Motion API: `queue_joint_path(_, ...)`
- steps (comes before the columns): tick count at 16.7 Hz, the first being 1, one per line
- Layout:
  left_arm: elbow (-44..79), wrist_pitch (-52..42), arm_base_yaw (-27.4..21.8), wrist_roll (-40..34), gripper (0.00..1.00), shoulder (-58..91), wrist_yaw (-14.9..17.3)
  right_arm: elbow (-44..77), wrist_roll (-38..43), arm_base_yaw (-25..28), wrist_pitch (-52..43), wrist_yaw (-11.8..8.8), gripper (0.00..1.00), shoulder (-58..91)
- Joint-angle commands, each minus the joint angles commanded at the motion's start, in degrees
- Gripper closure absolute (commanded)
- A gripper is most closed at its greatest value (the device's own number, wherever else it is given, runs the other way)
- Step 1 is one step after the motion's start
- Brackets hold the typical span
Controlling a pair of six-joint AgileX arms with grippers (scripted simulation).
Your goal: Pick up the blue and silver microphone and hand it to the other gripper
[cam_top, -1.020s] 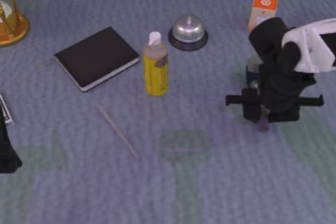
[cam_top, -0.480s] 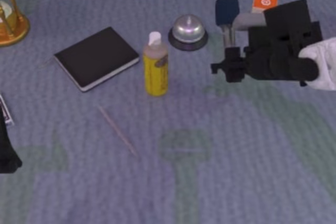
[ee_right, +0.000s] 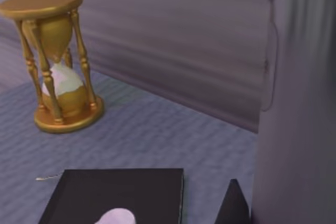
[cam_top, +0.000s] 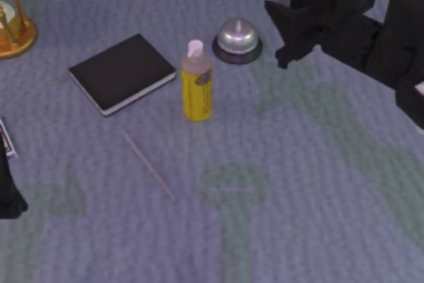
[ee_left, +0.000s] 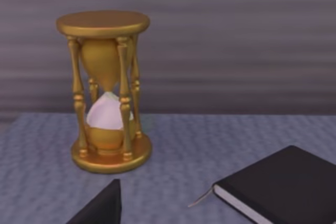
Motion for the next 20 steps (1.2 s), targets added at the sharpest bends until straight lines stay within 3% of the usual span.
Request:
queue_joint_path(4, 0.0, 0.0, 0.0, 0.0, 0.0, 0.0, 0.0, -2.08, -2.27, -0.12, 5.88, -2.18, 1.0, -3.11)
queue_joint_path(9, 0.0, 0.0, 0.0, 0.0, 0.0, 0.0, 0.0, -1.89, -2.11, 0.21, 5.78, -1.91, 1.0, -2.96)
queue_joint_path(11, 0.0, 0.0, 0.0, 0.0, 0.0, 0.0, 0.0, -2.81, -2.1, 1.95, 6.13, 0.28, 1.0, -3.7)
queue_joint_path(15, 0.0, 0.0, 0.0, 0.0, 0.0, 0.0, 0.0, -6.55, -1.96, 10.25, 7.32, 7.93, 1.0, -7.0)
queue_joint_path(17, 0.0, 0.0, 0.0, 0.0, 0.0, 0.0, 0.0, -8.03, -1.93, 13.55, 7.83, 10.76, 1.0, -8.44)
queue_joint_path(20, 0.0, 0.0, 0.0, 0.0, 0.0, 0.0, 0.0, -8.52, -1.94, 14.43, 7.97, 11.62, 1.0, -8.96)
